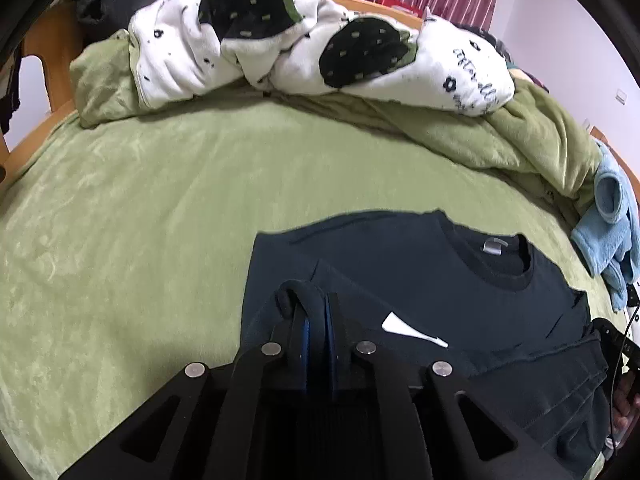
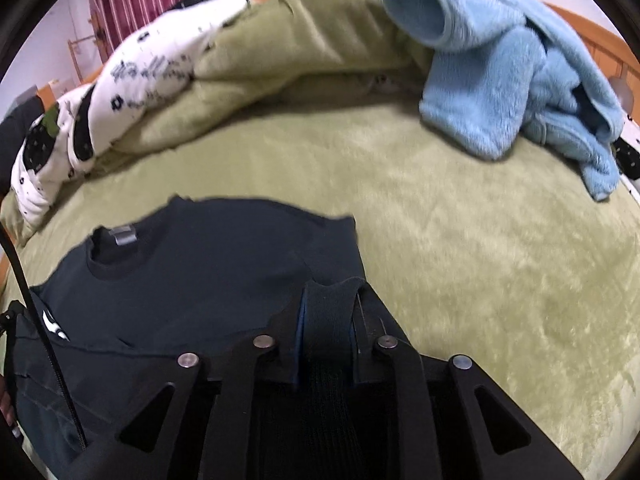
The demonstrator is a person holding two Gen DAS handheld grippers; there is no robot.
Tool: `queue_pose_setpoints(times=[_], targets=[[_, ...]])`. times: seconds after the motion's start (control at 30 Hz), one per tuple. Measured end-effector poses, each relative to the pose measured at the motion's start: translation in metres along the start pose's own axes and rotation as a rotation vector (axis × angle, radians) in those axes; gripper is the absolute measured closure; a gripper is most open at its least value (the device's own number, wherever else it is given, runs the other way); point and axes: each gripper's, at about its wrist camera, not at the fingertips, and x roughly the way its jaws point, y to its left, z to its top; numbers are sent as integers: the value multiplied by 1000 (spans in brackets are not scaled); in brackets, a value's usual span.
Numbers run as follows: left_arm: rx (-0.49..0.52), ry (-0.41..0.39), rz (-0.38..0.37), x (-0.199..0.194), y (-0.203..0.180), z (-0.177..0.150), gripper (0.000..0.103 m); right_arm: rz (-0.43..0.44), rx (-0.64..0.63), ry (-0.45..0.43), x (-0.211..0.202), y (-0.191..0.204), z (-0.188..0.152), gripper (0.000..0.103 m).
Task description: Fold small clothes
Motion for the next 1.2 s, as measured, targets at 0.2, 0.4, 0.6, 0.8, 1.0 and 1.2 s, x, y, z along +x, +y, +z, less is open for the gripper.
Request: queue_pose_setpoints(times=[0.2, 0.4, 0.6, 0.8, 1.0, 1.2], targets=[[36, -44, 10, -22, -3, -9, 51, -13, -45, -102, -47, 7, -5, 69], [68, -54, -3, -54, -8, -30, 45, 97, -72, -135, -84, 27, -19, 68], [66, -38, -46, -76, -12, -63, 44, 119, -116, -93, -87, 41, -58, 72], [118, -26, -94, -88, -24, -96, 36, 149, -161, -66, -90, 52, -80, 81], [187, -7, -26, -70, -41, -105, 36, 103, -194, 25, -62, 53, -95, 81], [163, -3, 2, -52, -38, -94, 36, 66, -147, 36, -44, 45, -88, 81]])
